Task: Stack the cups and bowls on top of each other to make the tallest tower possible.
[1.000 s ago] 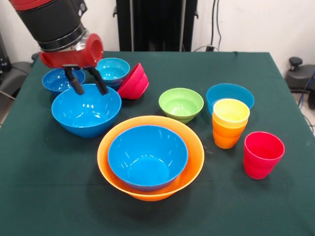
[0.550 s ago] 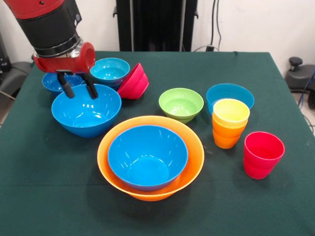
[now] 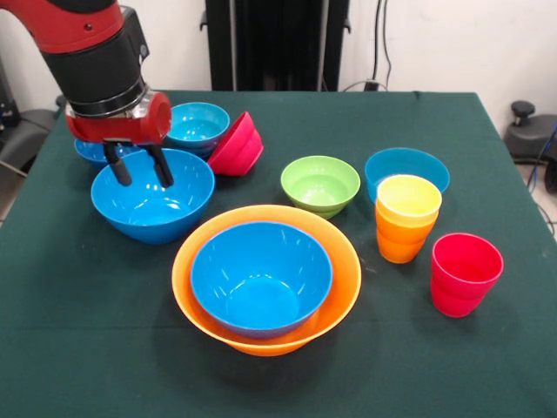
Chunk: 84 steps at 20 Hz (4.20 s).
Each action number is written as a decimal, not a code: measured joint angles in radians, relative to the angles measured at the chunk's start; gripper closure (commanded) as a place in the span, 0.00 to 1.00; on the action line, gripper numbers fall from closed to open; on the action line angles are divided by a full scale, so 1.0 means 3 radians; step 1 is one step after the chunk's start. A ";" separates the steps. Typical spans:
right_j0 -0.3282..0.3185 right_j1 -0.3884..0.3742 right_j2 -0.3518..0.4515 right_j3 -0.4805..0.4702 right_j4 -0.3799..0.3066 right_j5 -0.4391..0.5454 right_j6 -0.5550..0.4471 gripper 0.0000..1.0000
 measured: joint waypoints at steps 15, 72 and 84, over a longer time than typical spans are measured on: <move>0.0024 0.0037 0.0004 -0.0002 0.0024 0.0000 0.0000 0.00; 0.0186 0.0047 0.0002 -0.0002 0.0029 0.0000 0.0000 0.00; 0.0131 0.0060 0.0067 -0.0001 0.0209 -0.0001 0.0000 0.00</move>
